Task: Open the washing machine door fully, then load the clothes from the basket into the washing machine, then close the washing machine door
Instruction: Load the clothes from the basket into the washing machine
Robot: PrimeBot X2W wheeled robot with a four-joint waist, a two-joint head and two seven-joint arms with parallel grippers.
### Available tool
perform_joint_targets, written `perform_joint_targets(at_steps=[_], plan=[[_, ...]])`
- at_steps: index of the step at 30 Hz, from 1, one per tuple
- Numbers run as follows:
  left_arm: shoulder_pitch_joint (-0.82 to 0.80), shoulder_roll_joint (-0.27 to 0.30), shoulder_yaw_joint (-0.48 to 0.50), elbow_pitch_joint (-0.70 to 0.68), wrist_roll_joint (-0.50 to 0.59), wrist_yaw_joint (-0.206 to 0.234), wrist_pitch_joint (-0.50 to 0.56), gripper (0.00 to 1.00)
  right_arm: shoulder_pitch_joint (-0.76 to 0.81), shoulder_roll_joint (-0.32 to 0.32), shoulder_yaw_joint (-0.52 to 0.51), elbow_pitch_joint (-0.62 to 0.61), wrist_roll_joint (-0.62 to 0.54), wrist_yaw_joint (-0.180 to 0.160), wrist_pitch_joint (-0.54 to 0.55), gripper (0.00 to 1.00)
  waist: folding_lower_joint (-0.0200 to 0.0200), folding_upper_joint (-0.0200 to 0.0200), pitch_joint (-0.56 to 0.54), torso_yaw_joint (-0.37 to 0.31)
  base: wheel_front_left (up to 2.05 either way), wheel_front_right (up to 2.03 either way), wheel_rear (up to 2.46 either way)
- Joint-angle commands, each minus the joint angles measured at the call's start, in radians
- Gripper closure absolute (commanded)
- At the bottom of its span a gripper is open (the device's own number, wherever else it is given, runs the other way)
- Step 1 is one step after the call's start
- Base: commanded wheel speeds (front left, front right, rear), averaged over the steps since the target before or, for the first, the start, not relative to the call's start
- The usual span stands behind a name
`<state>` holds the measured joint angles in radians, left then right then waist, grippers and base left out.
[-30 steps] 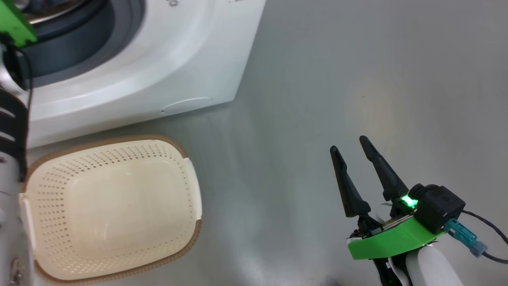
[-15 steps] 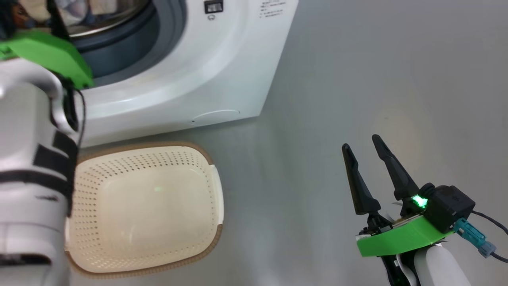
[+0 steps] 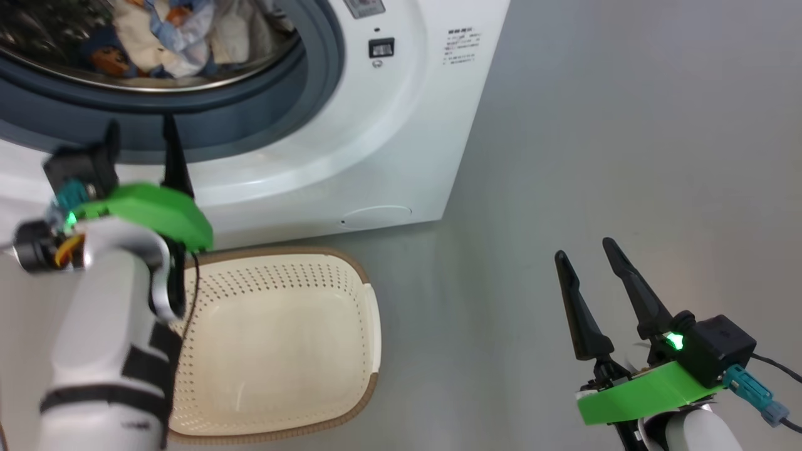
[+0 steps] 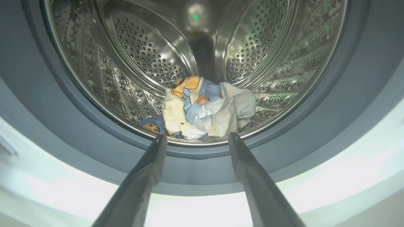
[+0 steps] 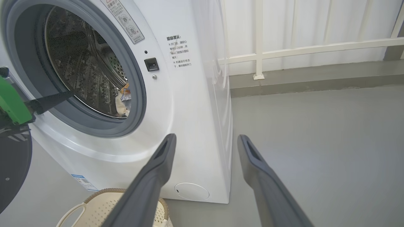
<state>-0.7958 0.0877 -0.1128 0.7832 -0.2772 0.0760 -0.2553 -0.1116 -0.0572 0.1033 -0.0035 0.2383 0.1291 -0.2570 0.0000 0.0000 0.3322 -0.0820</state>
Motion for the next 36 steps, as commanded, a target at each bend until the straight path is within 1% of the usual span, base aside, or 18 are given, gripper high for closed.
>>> perform_joint_targets(at_steps=[1, 3, 7, 11, 18, 25, 36], plan=[[0.025, 0.029, 0.029, -0.038, 0.000, -0.004, -0.006, 0.00, 0.014, -0.004, 0.017, -0.023, -0.013, 0.002, -0.005, 0.00, 0.0000, 0.0000, -0.023, 0.014, 0.00, 0.00, 0.00], [0.081, 0.016, 0.048, -0.076, -0.025, -0.023, -0.006, 0.00, 0.021, -0.007, 0.016, -0.022, -0.012, 0.002, -0.005, 0.00, 0.0000, 0.0000, -0.038, 0.016, 0.00, 0.00, 0.00], [0.197, 0.010, 0.077, -0.163, -0.038, -0.036, -0.006, 0.00, 0.031, -0.012, 0.024, -0.023, -0.015, 0.002, -0.005, 0.00, 0.0000, 0.0000, -0.066, 0.009, 0.00, 0.00, 0.00], [0.315, 0.009, 0.090, -0.247, -0.019, -0.033, -0.006, 0.00, 0.047, -0.022, 0.022, -0.024, -0.014, 0.002, -0.005, 0.00, 0.0000, 0.0000, -0.089, 0.008, 0.00, 0.00, 0.00], [0.457, -0.005, 0.101, -0.358, 0.013, -0.018, -0.006, 0.00, 0.067, -0.038, 0.006, -0.025, -0.014, 0.002, -0.005, 0.00, 0.0000, 0.0000, -0.123, 0.013, 0.00, 0.00, 0.00], [0.556, -0.018, 0.112, -0.436, 0.043, -0.014, -0.006, 0.00, 0.076, -0.047, 0.000, -0.025, -0.012, 0.002, -0.005, 0.00, 0.0000, 0.0000, -0.149, 0.019, 0.00, 0.00, 0.00], [0.661, -0.031, 0.133, -0.534, 0.083, -0.006, -0.006, 0.00, 0.097, -0.064, 0.000, -0.025, -0.009, 0.002, -0.005, 0.00, 0.0000, 0.0000, -0.189, 0.020, 0.00, 0.00, 0.00]])
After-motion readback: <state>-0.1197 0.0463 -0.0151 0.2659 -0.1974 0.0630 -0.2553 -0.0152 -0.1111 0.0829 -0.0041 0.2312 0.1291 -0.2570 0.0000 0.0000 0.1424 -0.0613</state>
